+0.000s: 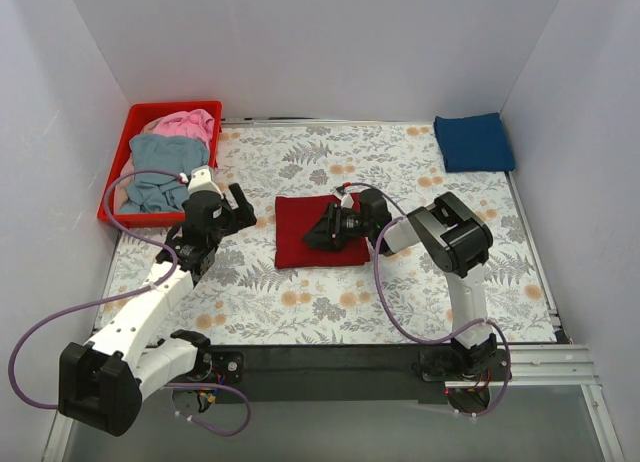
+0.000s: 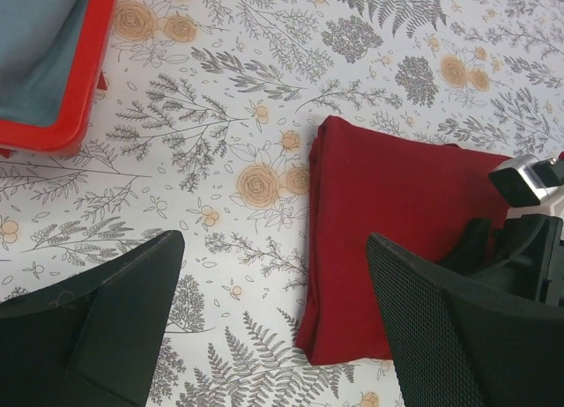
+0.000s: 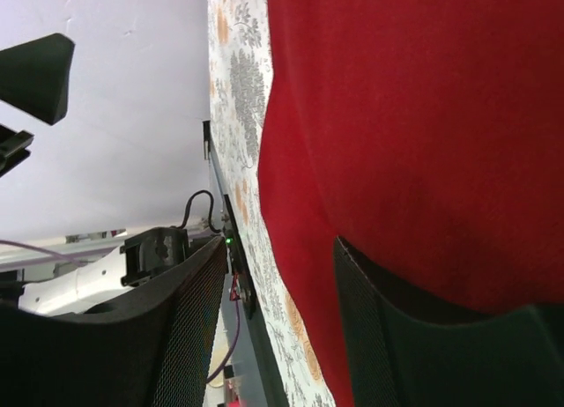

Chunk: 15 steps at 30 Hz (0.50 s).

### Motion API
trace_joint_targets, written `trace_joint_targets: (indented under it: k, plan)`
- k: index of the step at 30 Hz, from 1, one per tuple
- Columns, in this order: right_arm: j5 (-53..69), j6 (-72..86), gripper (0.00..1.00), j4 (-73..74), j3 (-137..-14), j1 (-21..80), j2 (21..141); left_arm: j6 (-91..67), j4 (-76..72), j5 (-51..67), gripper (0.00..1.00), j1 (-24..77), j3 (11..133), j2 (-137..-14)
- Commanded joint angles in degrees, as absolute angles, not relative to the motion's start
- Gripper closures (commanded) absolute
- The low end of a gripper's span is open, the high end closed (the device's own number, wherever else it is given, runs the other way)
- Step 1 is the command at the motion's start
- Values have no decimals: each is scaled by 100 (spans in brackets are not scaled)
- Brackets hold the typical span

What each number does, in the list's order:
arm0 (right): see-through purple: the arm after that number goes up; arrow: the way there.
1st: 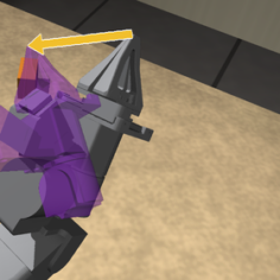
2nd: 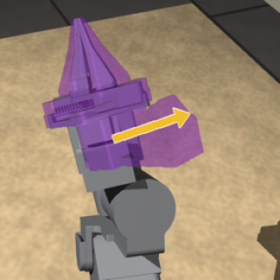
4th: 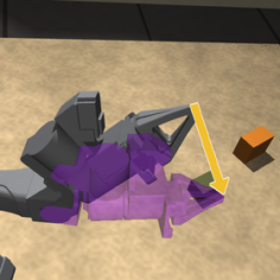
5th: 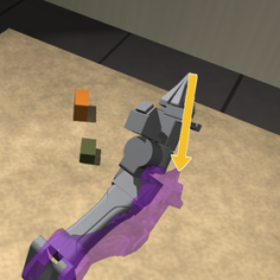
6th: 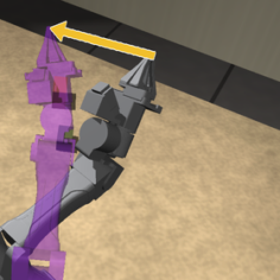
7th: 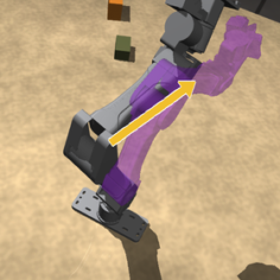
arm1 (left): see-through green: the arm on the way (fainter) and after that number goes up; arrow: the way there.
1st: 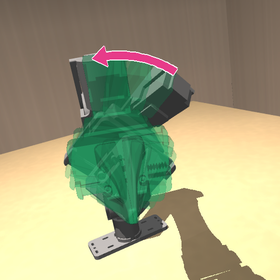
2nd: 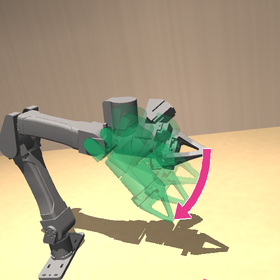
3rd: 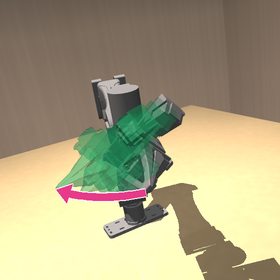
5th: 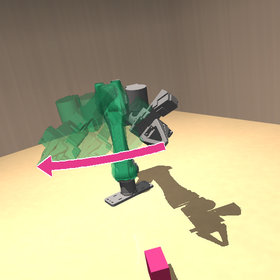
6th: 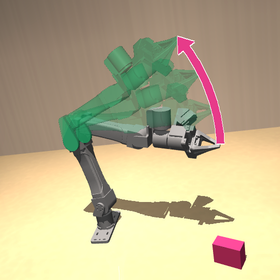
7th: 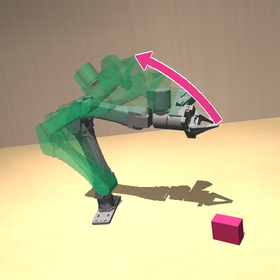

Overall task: Fold and stack the t-shirts
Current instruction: Fold the tshirt

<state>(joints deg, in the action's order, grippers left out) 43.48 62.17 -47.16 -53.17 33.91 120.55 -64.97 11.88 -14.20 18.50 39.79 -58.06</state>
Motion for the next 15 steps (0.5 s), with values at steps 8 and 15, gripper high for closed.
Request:
trace_joint_targets:
  k: [8,15]
  plan:
    - [4350,5907,41,-4588,-5344,3323,11331,-6003,721,-326,16,1855,3823,-5932]
    - [4509,4818,41,-3281,-5002,2411,10065,-6003,879,-9,18,1925,4060,-6170]
